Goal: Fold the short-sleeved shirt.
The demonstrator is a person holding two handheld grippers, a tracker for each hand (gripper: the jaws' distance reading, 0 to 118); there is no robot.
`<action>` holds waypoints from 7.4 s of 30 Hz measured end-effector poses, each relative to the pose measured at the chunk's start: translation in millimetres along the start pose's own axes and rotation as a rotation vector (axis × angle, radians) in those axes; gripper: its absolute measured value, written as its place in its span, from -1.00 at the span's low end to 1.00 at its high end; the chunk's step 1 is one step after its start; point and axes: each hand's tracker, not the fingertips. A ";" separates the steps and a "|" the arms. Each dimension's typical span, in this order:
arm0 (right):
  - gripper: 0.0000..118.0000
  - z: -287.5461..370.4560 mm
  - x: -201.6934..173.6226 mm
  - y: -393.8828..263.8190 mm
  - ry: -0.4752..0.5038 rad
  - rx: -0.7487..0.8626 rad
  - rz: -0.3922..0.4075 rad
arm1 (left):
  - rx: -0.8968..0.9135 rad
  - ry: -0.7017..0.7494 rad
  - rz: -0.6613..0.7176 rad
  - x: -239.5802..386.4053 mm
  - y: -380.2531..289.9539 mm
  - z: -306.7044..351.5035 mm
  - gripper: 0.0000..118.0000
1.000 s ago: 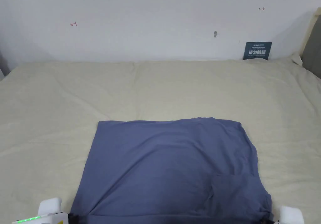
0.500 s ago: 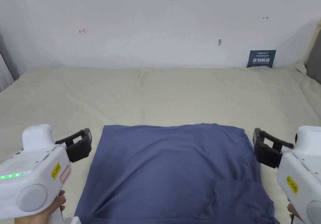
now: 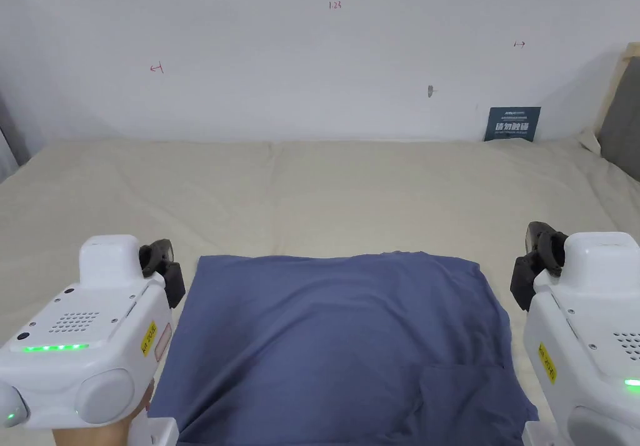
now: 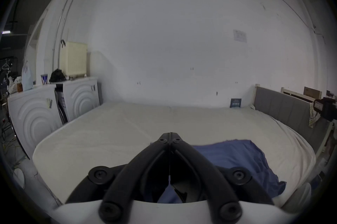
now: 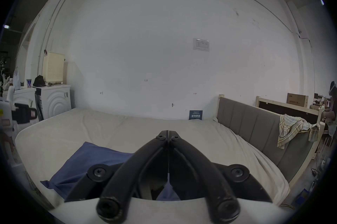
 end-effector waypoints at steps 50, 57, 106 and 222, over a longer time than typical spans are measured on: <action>-0.95 -25.6 38.9 -232.8 -0.049 -0.810 -0.082 | -0.673 -0.026 0.117 -78.6 -155.1 -38.4 -0.96; -0.95 -53.1 38.5 -165.6 -0.009 -0.622 -0.070 | -0.635 -0.018 0.167 -81.0 -126.5 -71.0 -0.96; -1.00 -26.8 7.3 -11.1 -0.043 -0.024 0.032 | -0.004 -0.102 0.010 6.5 15.5 -33.5 -1.00; -1.00 -99.8 -2.0 -57.8 -0.023 -0.211 -0.035 | -0.568 -0.023 0.108 -51.2 -54.6 -209.0 -1.00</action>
